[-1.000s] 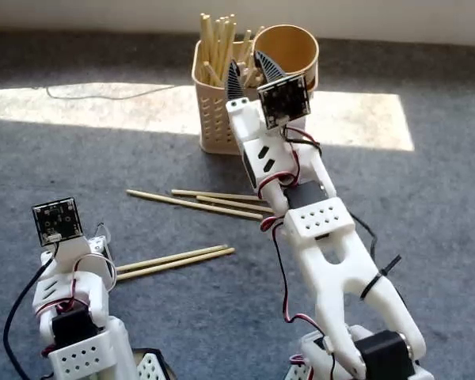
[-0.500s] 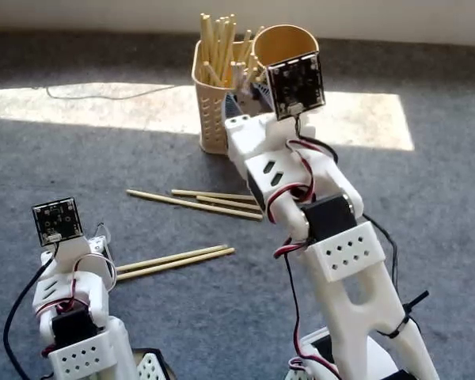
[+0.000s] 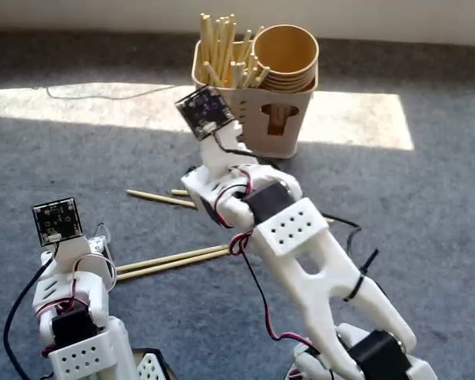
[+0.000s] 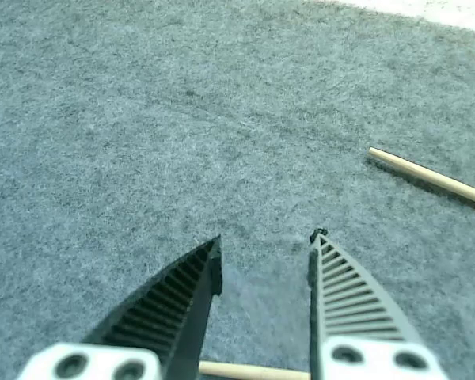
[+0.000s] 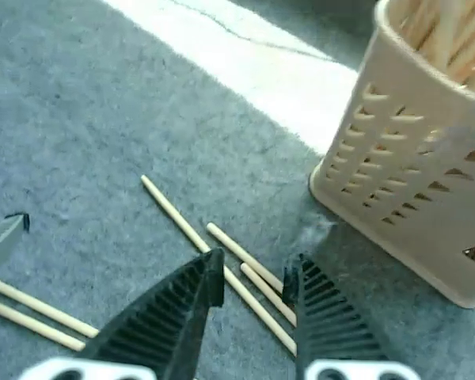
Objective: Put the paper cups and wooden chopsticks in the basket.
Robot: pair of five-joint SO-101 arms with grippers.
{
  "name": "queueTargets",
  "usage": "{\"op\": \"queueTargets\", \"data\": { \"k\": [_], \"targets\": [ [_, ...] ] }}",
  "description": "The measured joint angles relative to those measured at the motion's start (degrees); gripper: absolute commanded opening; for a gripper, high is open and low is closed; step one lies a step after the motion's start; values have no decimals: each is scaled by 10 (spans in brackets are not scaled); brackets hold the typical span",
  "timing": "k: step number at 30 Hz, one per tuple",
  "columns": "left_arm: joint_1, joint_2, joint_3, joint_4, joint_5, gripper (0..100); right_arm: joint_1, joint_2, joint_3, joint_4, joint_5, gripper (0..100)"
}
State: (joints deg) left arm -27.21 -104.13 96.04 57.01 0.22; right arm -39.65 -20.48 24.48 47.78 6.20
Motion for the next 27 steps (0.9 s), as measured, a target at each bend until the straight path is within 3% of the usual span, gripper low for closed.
{"op": "queueTargets", "data": {
  "k": [10,27],
  "targets": [
    [0,0,0,0,0,181,-56,209,-30,0,82,134],
    [0,0,0,0,0,181,-63,444,-214,0,147,134]
  ]
}}
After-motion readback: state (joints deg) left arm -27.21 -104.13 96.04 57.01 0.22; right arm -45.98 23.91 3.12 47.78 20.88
